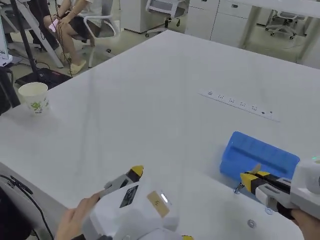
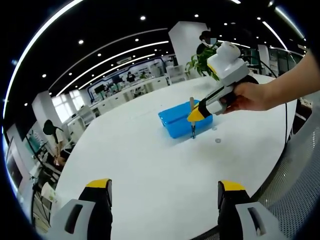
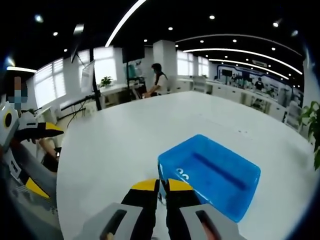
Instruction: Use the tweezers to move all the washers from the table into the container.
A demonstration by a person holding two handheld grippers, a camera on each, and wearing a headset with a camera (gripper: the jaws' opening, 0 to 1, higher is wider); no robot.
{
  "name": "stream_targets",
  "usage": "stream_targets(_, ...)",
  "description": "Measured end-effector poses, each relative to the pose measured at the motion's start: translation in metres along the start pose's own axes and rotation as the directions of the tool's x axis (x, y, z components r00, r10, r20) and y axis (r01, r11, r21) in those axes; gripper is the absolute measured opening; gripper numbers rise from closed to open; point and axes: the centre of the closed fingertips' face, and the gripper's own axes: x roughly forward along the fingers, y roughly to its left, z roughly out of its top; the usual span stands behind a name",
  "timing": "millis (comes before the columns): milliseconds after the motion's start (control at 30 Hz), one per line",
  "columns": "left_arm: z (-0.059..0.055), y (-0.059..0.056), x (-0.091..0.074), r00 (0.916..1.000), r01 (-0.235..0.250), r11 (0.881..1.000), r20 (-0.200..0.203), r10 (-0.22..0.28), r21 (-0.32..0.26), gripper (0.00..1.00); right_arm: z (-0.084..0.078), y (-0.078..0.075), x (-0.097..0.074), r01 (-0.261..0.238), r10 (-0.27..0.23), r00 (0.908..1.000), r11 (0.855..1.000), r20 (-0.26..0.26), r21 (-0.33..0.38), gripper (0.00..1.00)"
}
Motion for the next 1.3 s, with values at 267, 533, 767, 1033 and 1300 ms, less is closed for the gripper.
stream_targets(267,-0.001,0.0,0.0,1.0,-0.002,1.0,-0.005,0.002,0.002,0.89,-0.003,-0.007,0.003,-0.001,0.001,0.9999,1.0,-0.015,-0.014,0.01)
stream_targets(533,-0.001,0.0,0.0,1.0,-0.003,1.0,-0.003,0.003,0.003,0.89,-0.005,-0.008,0.004,-0.002,0.0,0.9992,1.0,-0.04,-0.026,0.0)
stream_targets(767,0.0,0.0,-0.001,1.0,-0.006,1.0,0.0,0.006,0.004,0.89,-0.002,-0.007,-0.003,-0.004,0.003,0.9992,1.0,-0.04,-0.006,0.0)
stream_targets(1033,0.0,0.0,-0.001,1.0,-0.004,1.0,0.001,0.004,0.005,0.89,0.012,-0.006,-0.016,-0.014,0.014,0.9999,0.997,0.007,0.074,0.0)
stream_targets(1300,0.001,0.001,-0.001,0.9999,-0.007,1.0,0.007,0.007,0.003,0.89,0.032,-0.002,-0.028,-0.023,0.018,0.9988,0.995,0.047,0.102,0.0)
